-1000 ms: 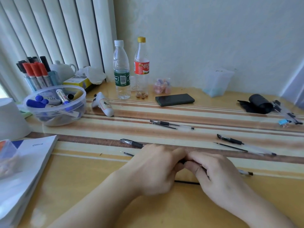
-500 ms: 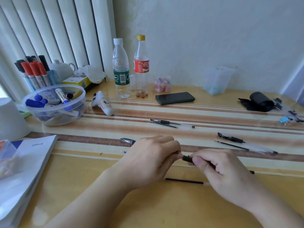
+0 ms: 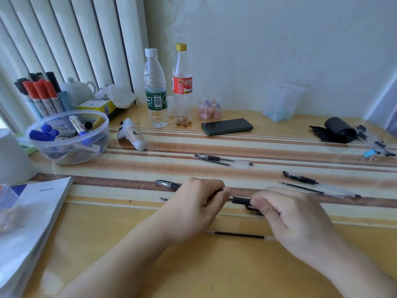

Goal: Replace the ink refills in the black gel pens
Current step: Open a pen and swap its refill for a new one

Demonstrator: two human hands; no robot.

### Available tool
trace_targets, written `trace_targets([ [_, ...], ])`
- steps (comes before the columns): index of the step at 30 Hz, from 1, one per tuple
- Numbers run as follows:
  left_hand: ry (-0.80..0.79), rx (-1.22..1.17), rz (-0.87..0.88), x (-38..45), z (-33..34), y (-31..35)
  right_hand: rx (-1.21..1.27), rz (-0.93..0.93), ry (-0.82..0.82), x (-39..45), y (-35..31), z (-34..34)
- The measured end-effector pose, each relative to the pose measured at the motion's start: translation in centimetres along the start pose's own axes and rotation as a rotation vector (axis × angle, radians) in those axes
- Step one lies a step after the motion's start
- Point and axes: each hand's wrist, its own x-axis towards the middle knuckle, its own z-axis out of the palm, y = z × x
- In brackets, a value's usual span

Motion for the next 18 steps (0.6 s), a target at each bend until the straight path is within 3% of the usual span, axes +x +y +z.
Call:
trace_targets([
  [4, 0.013, -0.051, -0.042, -0.1, 0.0, -0.2, 0.021, 0.084, 0.05, -0.3, 0.5, -0.1],
  [10, -0.014, -0.164, -0.119, 0.2, -1.3, -1.2, 0.043, 0.084, -0.047, -0.4, 0.7, -0.5],
  [13, -0.064, -0.149, -0.099, 0.0, -1.9, -1.4, 0.076, 0.08, -0.055, -0.3, 1.0, -0.6],
  [18, -0.003, -0.133, -0.035, 0.1, -1.8, -1.2, -0.011, 0.038, -0.075, -0.3, 0.6, -0.7],
])
